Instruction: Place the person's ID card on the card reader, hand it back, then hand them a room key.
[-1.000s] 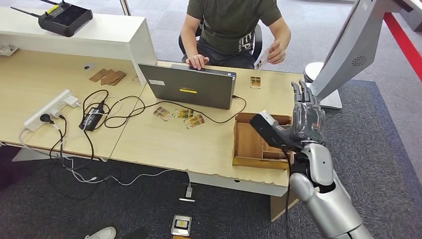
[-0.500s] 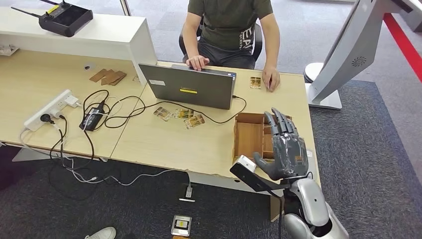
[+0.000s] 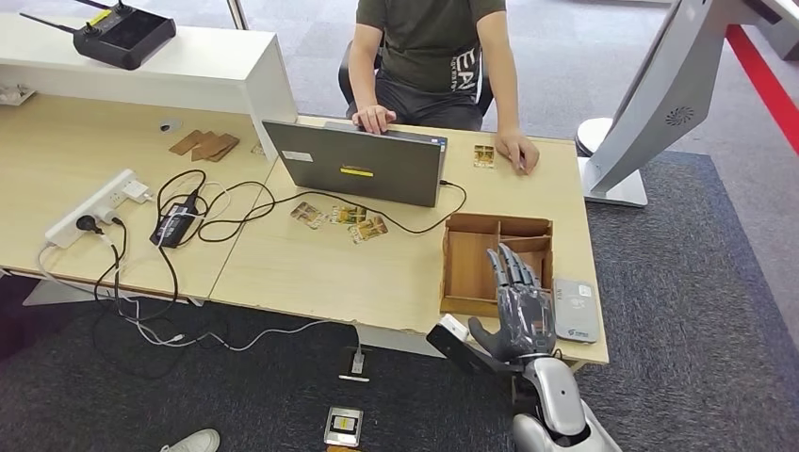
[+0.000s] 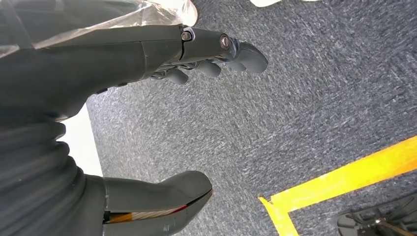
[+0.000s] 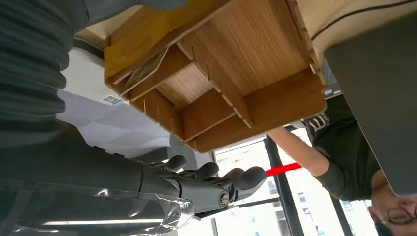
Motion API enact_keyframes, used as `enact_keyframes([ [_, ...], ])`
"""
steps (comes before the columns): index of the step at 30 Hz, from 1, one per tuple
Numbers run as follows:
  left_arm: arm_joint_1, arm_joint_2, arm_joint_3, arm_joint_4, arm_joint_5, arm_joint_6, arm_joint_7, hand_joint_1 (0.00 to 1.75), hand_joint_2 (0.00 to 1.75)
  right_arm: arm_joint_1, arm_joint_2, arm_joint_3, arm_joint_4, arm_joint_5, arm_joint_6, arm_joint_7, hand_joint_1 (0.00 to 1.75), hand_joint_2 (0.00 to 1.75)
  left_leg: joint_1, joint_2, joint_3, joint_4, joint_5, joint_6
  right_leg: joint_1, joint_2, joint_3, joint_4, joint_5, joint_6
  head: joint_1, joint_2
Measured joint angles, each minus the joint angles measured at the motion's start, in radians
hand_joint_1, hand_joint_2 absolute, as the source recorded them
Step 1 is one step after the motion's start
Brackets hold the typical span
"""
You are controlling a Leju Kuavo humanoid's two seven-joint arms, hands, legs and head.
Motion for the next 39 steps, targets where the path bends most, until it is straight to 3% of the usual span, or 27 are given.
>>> enact_keyframes([
  [15, -0.008, 0.029, -0.001, -0.027, 0.022, -0.015, 0.03, 0.0, 1.75, -0.083, 0.013, 0.019, 0.219, 0.029, -0.031, 0.027, 0.0, 1.75, 0.0, 0.0, 0.0, 0.0, 0.0, 0.0, 0.0, 0.0, 0.0, 0.0, 0.0, 0.0, 0.0, 0.0],
  [39, 0.0, 0.037, -0.001, -0.032, 0.047, 0.001, 0.021, 0.0, 1.75, -0.128, 0.01, 0.053, 0.293, 0.006, -0.03, 0.057, 0.0, 1.75, 0.0, 0.0, 0.0, 0.0, 0.0, 0.0, 0.0, 0.0, 0.0, 0.0, 0.0, 0.0, 0.0, 0.0],
])
